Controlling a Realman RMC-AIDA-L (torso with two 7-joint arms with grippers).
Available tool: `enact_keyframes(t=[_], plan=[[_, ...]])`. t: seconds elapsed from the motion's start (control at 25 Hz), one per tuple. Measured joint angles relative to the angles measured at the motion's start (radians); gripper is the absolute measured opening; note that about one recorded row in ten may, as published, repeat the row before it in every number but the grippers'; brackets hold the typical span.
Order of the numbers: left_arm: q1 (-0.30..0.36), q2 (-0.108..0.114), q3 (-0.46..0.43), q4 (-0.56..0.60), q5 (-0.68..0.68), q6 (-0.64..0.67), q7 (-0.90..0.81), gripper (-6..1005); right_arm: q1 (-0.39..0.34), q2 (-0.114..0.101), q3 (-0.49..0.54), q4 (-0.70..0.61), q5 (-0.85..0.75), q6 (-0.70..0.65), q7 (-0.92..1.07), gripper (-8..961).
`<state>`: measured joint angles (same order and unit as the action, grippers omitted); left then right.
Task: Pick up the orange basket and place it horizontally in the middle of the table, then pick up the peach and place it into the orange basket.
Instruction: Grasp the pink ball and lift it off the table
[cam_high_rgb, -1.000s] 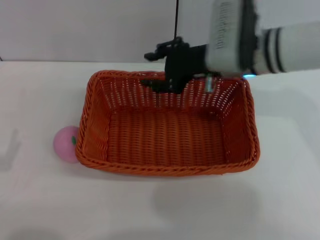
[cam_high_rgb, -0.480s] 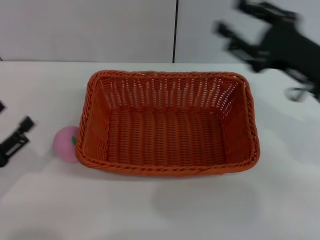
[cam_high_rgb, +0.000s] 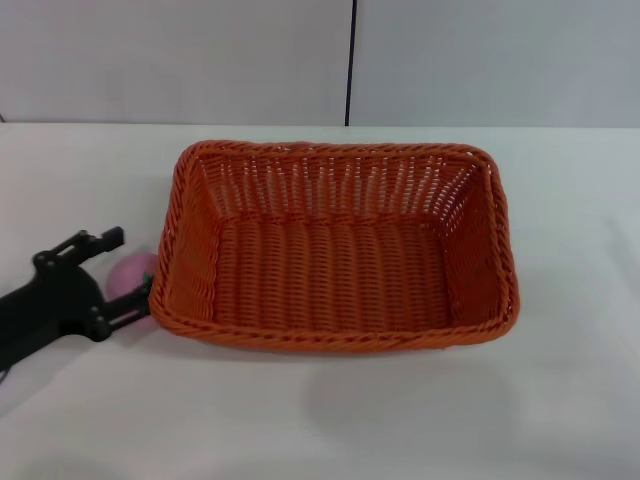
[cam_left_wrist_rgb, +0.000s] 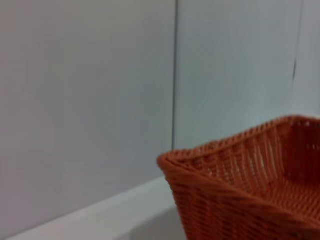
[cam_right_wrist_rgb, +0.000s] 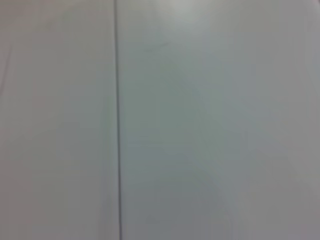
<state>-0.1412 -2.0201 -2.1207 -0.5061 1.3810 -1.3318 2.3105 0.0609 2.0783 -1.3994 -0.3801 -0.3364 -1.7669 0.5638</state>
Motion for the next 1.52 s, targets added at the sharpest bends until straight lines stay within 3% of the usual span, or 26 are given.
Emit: enact_keyframes(t=[0.08, 0.12, 0.16, 0.72, 0.92, 1.2, 1.52], plan=[[0.000, 0.000, 0.000, 0.000, 0.000, 0.000, 0.000, 794, -0.002, 0.000, 0.014, 0.030, 0.001, -0.023, 0.000, 567], [-0.013, -0.027, 0.000, -0.038, 0.074, 0.063, -0.001, 794, -0.003, 0.000, 0.019, 0.047, 0.002, -0.035, 0.000, 567], [-0.014, -0.030, 0.000, -0.043, 0.083, 0.075, -0.002, 794, -0.003, 0.000, 0.022, 0.061, 0.002, -0.043, 0.000, 567], [0.004, -0.034, -0.040, -0.061, 0.096, 0.149, 0.011, 794, 0.020, -0.004, 0.024, 0.081, 0.006, -0.041, 0.000, 566], [0.008, -0.036, -0.035, -0.064, 0.096, 0.165, 0.011, 556, 0.029, -0.004, 0.025, 0.083, 0.007, -0.038, 0.000, 566], [0.006, -0.037, -0.038, -0.060, 0.097, 0.173, 0.012, 426, 0.032, -0.004, 0.027, 0.084, 0.009, -0.021, 0.000, 566], [0.000, -0.039, -0.326, -0.039, 0.089, 0.020, 0.010, 367, 0.043, -0.004, 0.033, 0.084, 0.010, -0.015, 0.000, 566]])
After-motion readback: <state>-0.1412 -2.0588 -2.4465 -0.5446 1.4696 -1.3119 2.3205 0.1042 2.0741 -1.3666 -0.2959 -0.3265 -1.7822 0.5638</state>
